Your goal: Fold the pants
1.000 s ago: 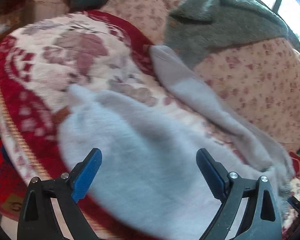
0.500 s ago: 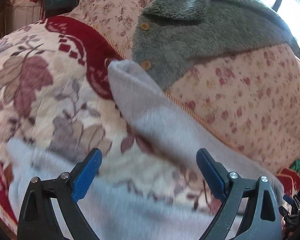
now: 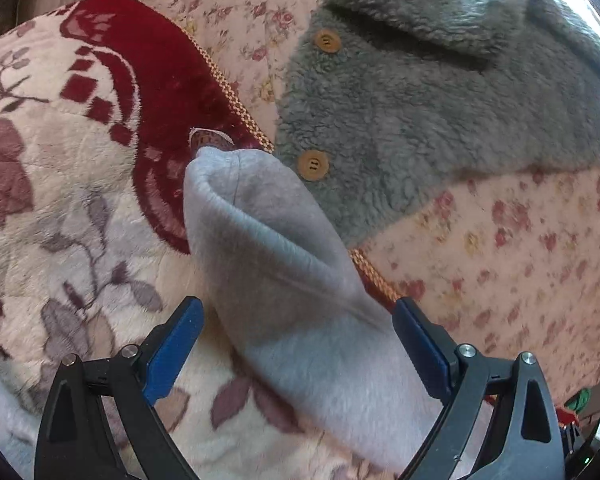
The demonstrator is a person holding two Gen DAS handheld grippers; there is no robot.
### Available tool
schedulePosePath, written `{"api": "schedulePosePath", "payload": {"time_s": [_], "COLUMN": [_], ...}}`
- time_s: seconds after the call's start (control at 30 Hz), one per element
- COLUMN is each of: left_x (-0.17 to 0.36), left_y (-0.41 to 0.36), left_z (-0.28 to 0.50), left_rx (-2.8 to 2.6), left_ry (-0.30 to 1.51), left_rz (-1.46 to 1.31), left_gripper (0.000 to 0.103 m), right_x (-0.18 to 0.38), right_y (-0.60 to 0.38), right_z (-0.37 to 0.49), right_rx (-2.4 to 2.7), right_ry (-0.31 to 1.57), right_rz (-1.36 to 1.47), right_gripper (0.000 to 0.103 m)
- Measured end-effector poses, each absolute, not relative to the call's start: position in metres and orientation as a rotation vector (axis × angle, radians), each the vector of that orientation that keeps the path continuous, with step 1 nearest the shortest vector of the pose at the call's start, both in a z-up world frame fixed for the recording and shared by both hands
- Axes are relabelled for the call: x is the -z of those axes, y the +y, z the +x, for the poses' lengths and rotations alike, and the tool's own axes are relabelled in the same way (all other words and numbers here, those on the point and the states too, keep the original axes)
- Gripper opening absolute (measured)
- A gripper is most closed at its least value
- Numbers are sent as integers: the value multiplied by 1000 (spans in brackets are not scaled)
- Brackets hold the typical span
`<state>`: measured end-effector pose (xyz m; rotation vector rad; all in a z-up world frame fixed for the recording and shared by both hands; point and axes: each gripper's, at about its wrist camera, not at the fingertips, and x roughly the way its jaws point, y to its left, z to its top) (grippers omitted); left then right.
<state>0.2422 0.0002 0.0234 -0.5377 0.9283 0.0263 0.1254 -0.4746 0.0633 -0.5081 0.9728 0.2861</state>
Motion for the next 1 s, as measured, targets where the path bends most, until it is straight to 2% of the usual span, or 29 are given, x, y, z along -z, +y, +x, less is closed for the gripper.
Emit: {"api": "schedulePosePath", "payload": {"time_s": [0.23, 0.4, 0.47, 0.5, 0.53, 0.57, 0.6, 0.63, 0.67, 0.73, 1.0], "left_x": [-4, 7, 8, 8, 8, 8, 6, 3, -2, -14, -76], "left_y": [-2, -4, -5, -7, -8, -8, -9, -9, -9, -8, -2], "left_z": [264, 271, 270, 270, 270, 269, 267, 263, 260, 253, 221], "left_rx": [-33, -44, -44, -54, -52, -43, -33, -25, -19, -5, 79], "left_ry": [960, 969, 957, 964, 967, 966, 962, 956, 948, 922, 828], "left_rz": [-575, -578, -564, -525, -501, -490, -474, -451, -440, -427, -474], "left_gripper": [95, 93, 68, 47, 38, 34, 32, 27, 25, 21, 20], "right_x": [-43, -29, -18, -15, -11, -9, -7, -7, -7, -11, -79], "right_y": [-467, -467, -469, -470, -470, -468, -465, -460, -454, -447, -447], "right_z": [148, 166, 175, 176, 177, 174, 171, 163, 154, 139, 90], "right_rx": [-350, -378, -374, -374, -376, -383, -390, -400, -398, -389, -193], "right_ry": [1049, 1119, 1173, 1181, 1193, 1195, 1186, 1163, 1141, 1112, 870], "right_rz": [-643, -636, -605, -584, -552, -554, -574, -615, -664, -719, -810], "right_gripper": [93, 93, 92, 91, 87, 68, 54, 32, 24, 16, 15]}}
